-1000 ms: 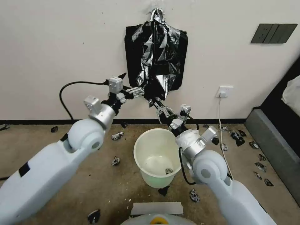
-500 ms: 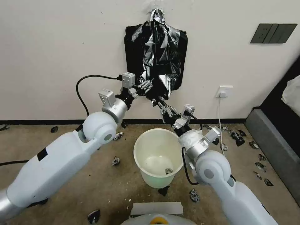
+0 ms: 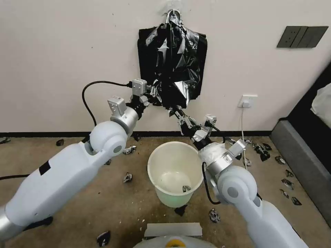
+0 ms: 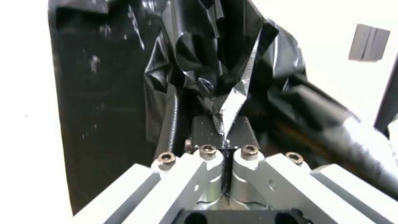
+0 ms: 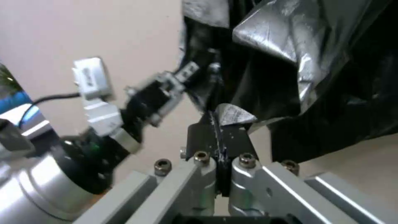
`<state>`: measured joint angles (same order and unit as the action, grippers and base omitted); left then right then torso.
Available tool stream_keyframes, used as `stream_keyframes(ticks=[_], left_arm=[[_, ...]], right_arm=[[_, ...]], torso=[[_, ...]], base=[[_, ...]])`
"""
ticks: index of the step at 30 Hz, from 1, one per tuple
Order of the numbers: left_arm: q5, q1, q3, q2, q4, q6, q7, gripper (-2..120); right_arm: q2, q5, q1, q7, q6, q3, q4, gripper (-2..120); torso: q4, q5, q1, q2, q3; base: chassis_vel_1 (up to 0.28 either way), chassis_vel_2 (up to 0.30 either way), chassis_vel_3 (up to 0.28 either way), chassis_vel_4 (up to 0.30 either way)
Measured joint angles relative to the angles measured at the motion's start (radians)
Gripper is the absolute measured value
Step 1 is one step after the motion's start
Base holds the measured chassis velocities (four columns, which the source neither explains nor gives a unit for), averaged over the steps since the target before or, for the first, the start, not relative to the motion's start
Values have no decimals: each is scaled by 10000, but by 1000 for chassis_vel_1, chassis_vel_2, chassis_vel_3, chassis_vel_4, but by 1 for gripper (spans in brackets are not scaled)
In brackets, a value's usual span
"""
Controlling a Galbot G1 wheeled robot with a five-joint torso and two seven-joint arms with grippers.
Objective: Place a trash bag onto the trash bin.
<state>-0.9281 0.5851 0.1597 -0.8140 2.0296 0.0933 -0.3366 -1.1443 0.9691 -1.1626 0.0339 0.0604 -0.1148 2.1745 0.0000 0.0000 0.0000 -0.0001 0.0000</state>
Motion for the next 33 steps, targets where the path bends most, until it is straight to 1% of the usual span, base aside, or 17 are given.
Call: stream_keyframes(ticks=[2,4,5,7,8,11,12,15,16,18,19,23,24,27,28,31,33], left_arm=[[-68,31,-51,3,70,-38,-22,0],[-197,163,-214,4,262,-129,-48,0],[-197,163,-214,4,262,-129,-48,0],[-250,346,-504,-8,487,-199,-49,0],[-250,346,-504,-8,487,-199,-49,0],[-309,598,-859,1,721,-257,-50,0],[-309,598,-859,1,721,-257,-50,0],[-453,820,-1133,18,944,-353,-47,0],[-453,820,-1133,18,944,-353,-47,0],[-556,847,-1099,141,1004,-383,-42,0],[-556,847,-1099,141,1004,-383,-42,0],[-604,690,-786,164,940,-401,-20,0],[-604,690,-786,164,940,-401,-20,0],[-604,658,-700,132,932,-407,-11,0],[-604,658,-700,132,932,-407,-11,0],[-600,611,-673,117,901,-408,-11,0],[-598,599,-669,118,896,-408,-10,0]], right_arm=[[46,-184,-47,143,45,-46,69,0],[229,-529,-188,541,254,-163,298,10],[229,-529,-188,541,254,-163,298,10],[806,-725,-439,1191,813,-265,767,21],[806,-725,-439,1191,813,-265,767,21],[1569,-1688,-777,1573,1274,-628,1210,35],[1569,-1688,-777,1573,1274,-628,1210,35],[2010,-2919,-908,1723,1423,-1104,1571,50],[2010,-2919,-908,1723,1423,-1104,1571,50],[2217,-3135,-605,1969,1661,-1165,1768,62],[2217,-3135,-605,1969,1661,-1165,1768,62],[2943,-2891,1027,2420,2382,-755,1776,80],[2943,-2891,1027,2420,2382,-755,1776,80],[3477,-2595,2540,2637,2788,47,1496,93],[3477,-2595,2540,2637,2788,47,1496,93],[3892,-2521,3917,2636,3262,1192,1154,100],[3936,-2600,4348,2648,3462,1533,1013,100]], torso=[[0,1,0,0,0],[0,1,0,0,0],[0,1,0,0,0],[0,2,0,1,0],[0,2,0,1,0],[-1,-1,0,1,0],[-1,-1,0,1,0],[-1,0,-1,2,0],[-1,0,-1,2,0],[-2,3,-1,1,0],[-2,3,-1,1,0],[0,0,-1,1,0],[0,0,-1,1,0],[0,1,-1,1,0],[0,1,-1,1,0],[-1,0,0,1,1],[0,0,-1,1,0]], base=[[0,0,0,0],[0,0,0,0],[0,0,0,0],[0,0,0,0],[0,0,0,0],[0,0,0,0],[0,0,0,0],[0,0,0,0],[0,0,0,0],[0,0,0,0],[0,0,0,0],[0,0,0,0],[0,0,0,0],[0,0,0,0],[0,0,0,0],[0,0,0,0],[0,0,0,0]])
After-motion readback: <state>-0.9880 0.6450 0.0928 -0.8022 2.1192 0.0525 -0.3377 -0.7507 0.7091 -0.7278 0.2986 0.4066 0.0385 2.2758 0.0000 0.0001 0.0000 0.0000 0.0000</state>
